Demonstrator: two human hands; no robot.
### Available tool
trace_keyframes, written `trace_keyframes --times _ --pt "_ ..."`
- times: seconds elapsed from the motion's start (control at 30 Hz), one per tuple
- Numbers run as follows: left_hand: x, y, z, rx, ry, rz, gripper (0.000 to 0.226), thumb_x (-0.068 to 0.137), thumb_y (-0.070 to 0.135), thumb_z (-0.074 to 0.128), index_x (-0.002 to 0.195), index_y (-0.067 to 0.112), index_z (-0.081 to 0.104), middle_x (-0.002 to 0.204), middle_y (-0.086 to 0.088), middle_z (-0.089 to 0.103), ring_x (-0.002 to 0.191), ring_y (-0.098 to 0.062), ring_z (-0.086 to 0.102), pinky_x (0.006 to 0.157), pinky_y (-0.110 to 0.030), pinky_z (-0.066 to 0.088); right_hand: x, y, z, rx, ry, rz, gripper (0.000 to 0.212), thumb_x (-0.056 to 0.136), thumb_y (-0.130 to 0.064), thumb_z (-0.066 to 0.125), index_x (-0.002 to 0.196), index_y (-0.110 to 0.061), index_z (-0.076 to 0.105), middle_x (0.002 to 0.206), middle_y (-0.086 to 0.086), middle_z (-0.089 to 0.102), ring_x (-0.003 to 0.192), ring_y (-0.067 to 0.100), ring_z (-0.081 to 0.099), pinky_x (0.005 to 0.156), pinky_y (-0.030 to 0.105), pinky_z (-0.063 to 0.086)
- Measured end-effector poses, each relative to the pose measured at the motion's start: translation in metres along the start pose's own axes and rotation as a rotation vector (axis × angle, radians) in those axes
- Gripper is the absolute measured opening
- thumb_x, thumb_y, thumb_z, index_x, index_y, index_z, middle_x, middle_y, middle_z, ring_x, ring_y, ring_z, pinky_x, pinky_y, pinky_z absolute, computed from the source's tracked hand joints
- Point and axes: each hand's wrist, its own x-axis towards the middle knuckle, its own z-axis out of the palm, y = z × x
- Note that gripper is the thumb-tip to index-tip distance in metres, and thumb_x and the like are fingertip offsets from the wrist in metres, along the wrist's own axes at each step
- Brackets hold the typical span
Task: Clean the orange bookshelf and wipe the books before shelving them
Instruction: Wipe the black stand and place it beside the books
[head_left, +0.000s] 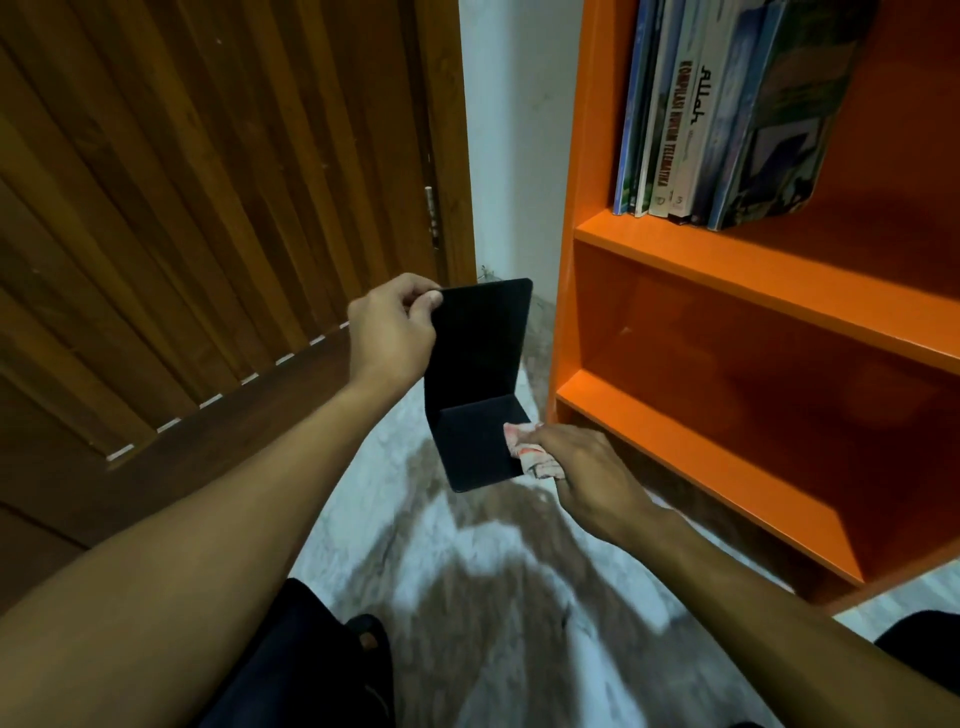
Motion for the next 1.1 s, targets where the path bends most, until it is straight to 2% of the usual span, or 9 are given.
trace_keyframes --times 0.13,0.2,0.3,0.4,0.53,0.63,0.83,0.97,1.1 --pt "0.006 -0.011 -0.020 -0.003 0.067 -0.055 0.015 0.100 0.015 0.059 0.103 0.016 0.073 0.092 0.008 0.068 0.081 0.001 0.061 0.062 0.001 0.043 -0.007 -0.007 -0.013 0.078 -0.158 0.035 0.033 0.078 -0.029 0.044 0.105 -0.026 0.063 0.101 -0.006 0.069 0.090 0.017 0.063 0.078 0.039 0.051" --pt "0.007 -0.016 -0.028 -0.033 0.084 -0.071 0.016 0.100 0.014 0.058 0.105 0.014 0.073 0.095 0.007 0.067 0.082 0.003 0.060 0.064 0.003 0.042 -0.012 -0.013 -0.023 0.152 -0.178 0.156 0.045 0.074 -0.046 0.041 0.103 -0.019 0.061 0.093 -0.002 0.067 0.080 0.018 0.061 0.067 0.032 0.051" --pt "0.006 -0.021 -0.034 -0.059 0.045 -0.051 0.016 0.100 0.014 0.059 0.107 0.013 0.073 0.099 0.006 0.068 0.088 -0.001 0.062 0.068 0.004 0.041 -0.014 -0.007 -0.019 0.404 -0.064 0.438 0.018 0.094 -0.012 0.046 0.104 -0.011 0.061 0.082 -0.001 0.063 0.068 0.013 0.057 0.054 0.015 0.044" --pt "0.002 -0.019 -0.030 -0.198 -0.029 -0.106 0.015 0.099 0.011 0.059 0.100 0.015 0.073 0.096 0.006 0.071 0.091 -0.008 0.065 0.068 -0.005 0.049 -0.009 0.003 -0.013 0.774 0.105 0.740 0.022 0.102 -0.011 0.043 0.105 -0.011 0.065 0.097 0.010 0.072 0.095 0.029 0.068 0.079 0.041 0.057" --pt "-0.004 -0.010 -0.018 -0.541 -0.098 -0.282 0.020 0.099 0.006 0.057 0.092 0.015 0.074 0.087 0.006 0.076 0.087 -0.012 0.074 0.071 -0.025 0.060 -0.002 -0.007 -0.016 1.301 0.100 1.027 0.027 0.105 -0.018 0.044 0.122 -0.001 0.058 0.107 0.024 0.072 0.098 0.040 0.071 0.092 0.060 0.053" --pt "-0.007 -0.012 -0.008 -0.556 -0.150 -0.285 0.018 0.100 0.009 0.056 0.104 0.010 0.074 0.107 -0.007 0.075 0.103 -0.022 0.072 0.085 -0.036 0.061 0.001 -0.019 -0.023 1.510 0.074 1.037 0.024 0.104 -0.016 0.048 0.119 -0.002 0.060 0.111 0.026 0.070 0.101 0.044 0.069 0.095 0.062 0.050" --pt "-0.010 -0.013 0.007 -0.493 -0.126 -0.309 0.024 0.103 0.017 0.052 0.122 0.021 0.067 0.124 -0.002 0.067 0.116 -0.022 0.065 0.095 -0.042 0.057 0.005 -0.024 -0.028 1.567 0.140 0.980 0.025 0.104 -0.011 0.047 0.121 -0.001 0.062 0.110 0.024 0.072 0.100 0.042 0.070 0.096 0.058 0.051" --pt "-0.015 -0.005 0.012 -0.403 -0.192 -0.303 0.039 0.102 0.027 0.054 0.141 0.030 0.050 0.146 0.003 0.049 0.135 -0.020 0.047 0.110 -0.046 0.046 0.004 -0.027 -0.030 1.539 0.150 0.963 0.025 0.106 -0.014 0.043 0.115 -0.002 0.062 0.108 0.024 0.072 0.099 0.040 0.071 0.092 0.055 0.054" --pt "-0.024 0.013 0.015 -0.430 -0.249 -0.309 0.073 0.098 0.034 0.061 0.157 0.029 0.020 0.162 -0.001 0.029 0.147 -0.025 0.032 0.117 -0.044 0.036 0.005 -0.030 -0.020 1.269 0.196 0.847 0.026 0.106 -0.015 0.043 0.121 -0.008 0.062 0.115 0.015 0.072 0.103 0.032 0.070 0.095 0.050 0.054"
